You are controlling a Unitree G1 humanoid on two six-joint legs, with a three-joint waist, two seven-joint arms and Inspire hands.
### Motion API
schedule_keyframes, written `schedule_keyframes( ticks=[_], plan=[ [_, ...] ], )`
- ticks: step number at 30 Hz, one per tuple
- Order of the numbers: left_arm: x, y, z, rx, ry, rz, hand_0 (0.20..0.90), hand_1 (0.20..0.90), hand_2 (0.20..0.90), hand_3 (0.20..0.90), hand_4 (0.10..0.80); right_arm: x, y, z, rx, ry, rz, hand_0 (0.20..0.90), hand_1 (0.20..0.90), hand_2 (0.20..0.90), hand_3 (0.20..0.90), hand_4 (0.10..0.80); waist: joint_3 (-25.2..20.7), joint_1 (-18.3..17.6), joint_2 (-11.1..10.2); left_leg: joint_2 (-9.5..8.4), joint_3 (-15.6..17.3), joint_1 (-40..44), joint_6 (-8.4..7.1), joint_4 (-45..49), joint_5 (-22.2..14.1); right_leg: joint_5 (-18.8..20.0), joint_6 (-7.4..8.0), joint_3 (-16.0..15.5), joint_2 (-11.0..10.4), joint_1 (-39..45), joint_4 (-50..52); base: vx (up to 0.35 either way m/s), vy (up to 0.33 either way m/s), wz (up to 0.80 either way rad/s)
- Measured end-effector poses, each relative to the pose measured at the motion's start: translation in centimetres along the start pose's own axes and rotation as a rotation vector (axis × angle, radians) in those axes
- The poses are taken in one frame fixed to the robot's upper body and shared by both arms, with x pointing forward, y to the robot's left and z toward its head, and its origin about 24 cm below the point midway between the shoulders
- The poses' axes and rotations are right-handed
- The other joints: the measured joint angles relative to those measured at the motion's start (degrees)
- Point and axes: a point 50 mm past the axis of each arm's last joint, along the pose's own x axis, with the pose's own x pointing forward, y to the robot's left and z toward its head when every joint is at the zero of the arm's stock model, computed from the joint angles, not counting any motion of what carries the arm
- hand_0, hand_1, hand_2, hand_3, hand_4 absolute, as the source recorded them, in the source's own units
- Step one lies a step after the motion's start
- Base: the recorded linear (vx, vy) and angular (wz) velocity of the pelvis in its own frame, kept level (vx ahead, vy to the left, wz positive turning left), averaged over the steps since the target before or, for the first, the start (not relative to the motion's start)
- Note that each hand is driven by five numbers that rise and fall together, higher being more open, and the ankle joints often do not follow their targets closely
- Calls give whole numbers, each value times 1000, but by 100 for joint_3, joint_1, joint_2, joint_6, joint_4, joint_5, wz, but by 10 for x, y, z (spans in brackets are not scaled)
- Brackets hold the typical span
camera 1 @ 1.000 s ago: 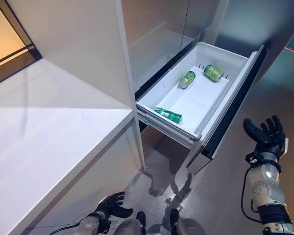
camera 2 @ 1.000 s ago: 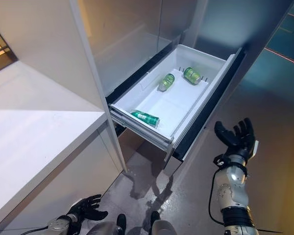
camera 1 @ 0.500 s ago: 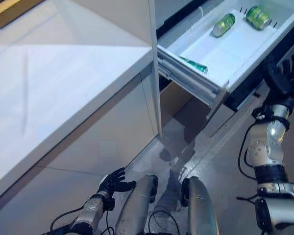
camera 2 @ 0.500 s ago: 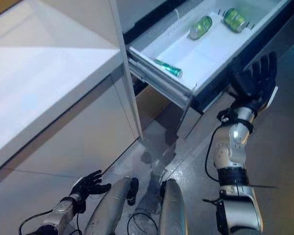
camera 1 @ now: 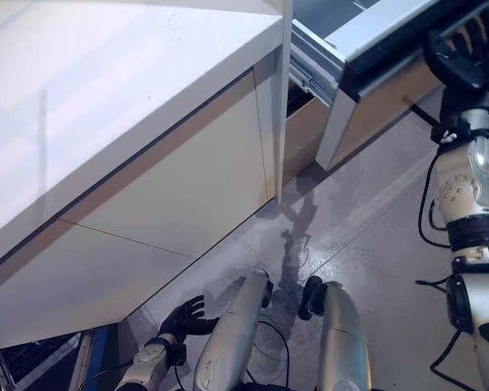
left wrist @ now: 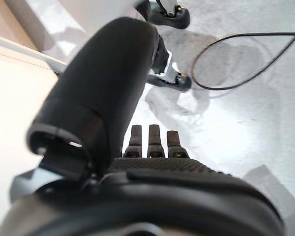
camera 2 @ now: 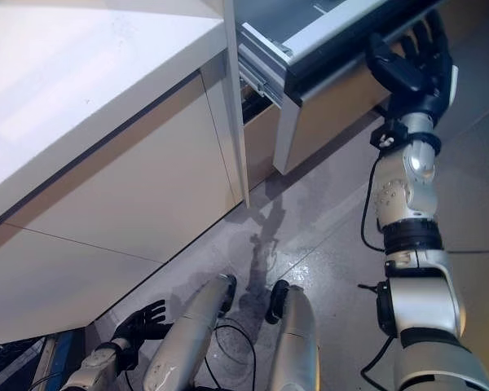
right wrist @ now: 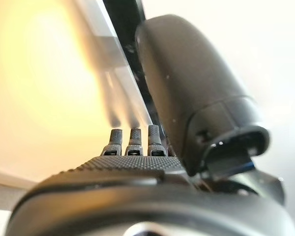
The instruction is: Put drinks into fridge and close the fridge
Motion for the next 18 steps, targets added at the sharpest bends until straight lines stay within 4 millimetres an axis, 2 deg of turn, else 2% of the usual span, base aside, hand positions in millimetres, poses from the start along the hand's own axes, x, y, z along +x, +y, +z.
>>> schedule_keyframes(
  ticks=[1,3,5,10,13,18],
  plan=[
    [1,-1,4,1,-21,-6,900,900,900,900,800,2,3,1,0,5,5,900,900,900,900,800,8,19,19,-87,-86,-25,-8,-58,9,-217,-41,-16,-6,206,73,50,-9,22],
    [1,-2,12,9,-58,-22,900,900,900,900,800,5,10,2,-7,10,22,900,900,900,900,800,11,107,26,-142,-165,22,7,-356,140,-199,-107,-134,-42,248,-200,26,-13,34],
    [2,-1,14,14,-62,-27,900,900,900,900,800,6,16,-3,-43,42,41,900,900,900,900,800,16,173,17,-88,-249,131,-118,-615,351,-142,-142,-301,-73,423,-380,20,-21,37],
    [4,-6,18,35,-69,-63,900,900,900,900,800,6,28,-9,-138,66,109,900,900,900,900,800,45,416,-34,-49,-440,369,-276,-986,519,-75,-166,-532,-60,681,-712,11,-63,21],
    [6,-7,25,42,-88,-65,900,900,900,900,800,5,34,-15,-159,80,127,900,900,900,900,800,80,563,-92,-9,-550,489,-287,-1136,543,-67,-163,-654,-46,863,-905,-3,-71,14],
    [5,5,28,77,-85,-39,900,900,900,900,800,5,30,-20,-170,94,87,900,900,900,900,800,127,557,-237,141,-538,896,-244,-1606,693,205,-122,-652,139,1310,-1549,-82,-62,-7]
  ],
)
